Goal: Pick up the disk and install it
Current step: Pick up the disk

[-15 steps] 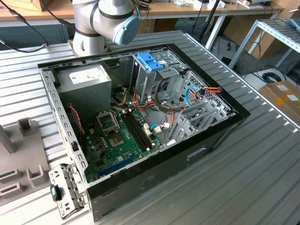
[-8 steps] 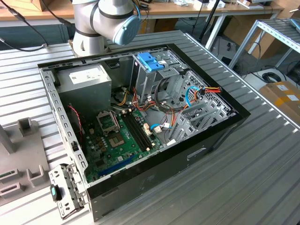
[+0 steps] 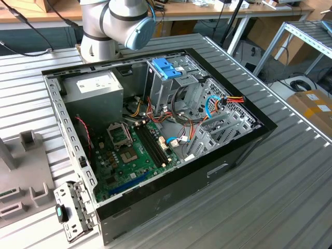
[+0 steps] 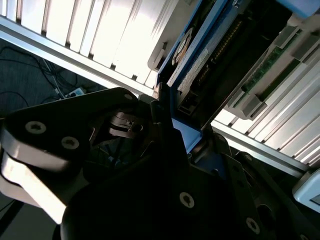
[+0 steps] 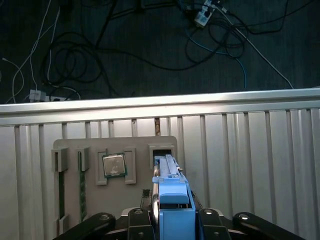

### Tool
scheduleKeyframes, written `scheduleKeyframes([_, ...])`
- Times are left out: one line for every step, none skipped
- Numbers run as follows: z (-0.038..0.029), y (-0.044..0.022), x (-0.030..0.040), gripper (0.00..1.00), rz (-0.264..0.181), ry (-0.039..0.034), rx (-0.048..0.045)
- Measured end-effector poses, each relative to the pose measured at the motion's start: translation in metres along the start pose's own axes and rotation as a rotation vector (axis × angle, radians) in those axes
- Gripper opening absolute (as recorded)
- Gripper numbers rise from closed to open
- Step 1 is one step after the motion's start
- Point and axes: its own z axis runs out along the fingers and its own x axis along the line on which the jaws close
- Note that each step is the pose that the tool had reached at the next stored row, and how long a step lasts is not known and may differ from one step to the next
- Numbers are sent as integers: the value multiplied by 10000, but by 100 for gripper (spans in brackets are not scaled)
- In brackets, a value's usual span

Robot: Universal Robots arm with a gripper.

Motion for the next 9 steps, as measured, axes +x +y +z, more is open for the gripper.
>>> scheduleKeyframes([-160,7,-4,37,0,0,1])
scheduleKeyframes([-306,13,-8,37,0,0,1])
scheduleKeyframes([-320,14,-9,37,0,0,1])
scheduleKeyframes([-330,14,-9,37,0,0,0])
scheduleKeyframes([-338,15,-9,37,0,0,1])
scheduleKeyframes([-354,15,-9,37,0,0,1])
scheduleKeyframes([-362,16,-10,37,0,0,0])
scheduleKeyframes([-370,16,-10,37,0,0,0])
scheduleKeyframes([-380,16,-10,37,0,0,1])
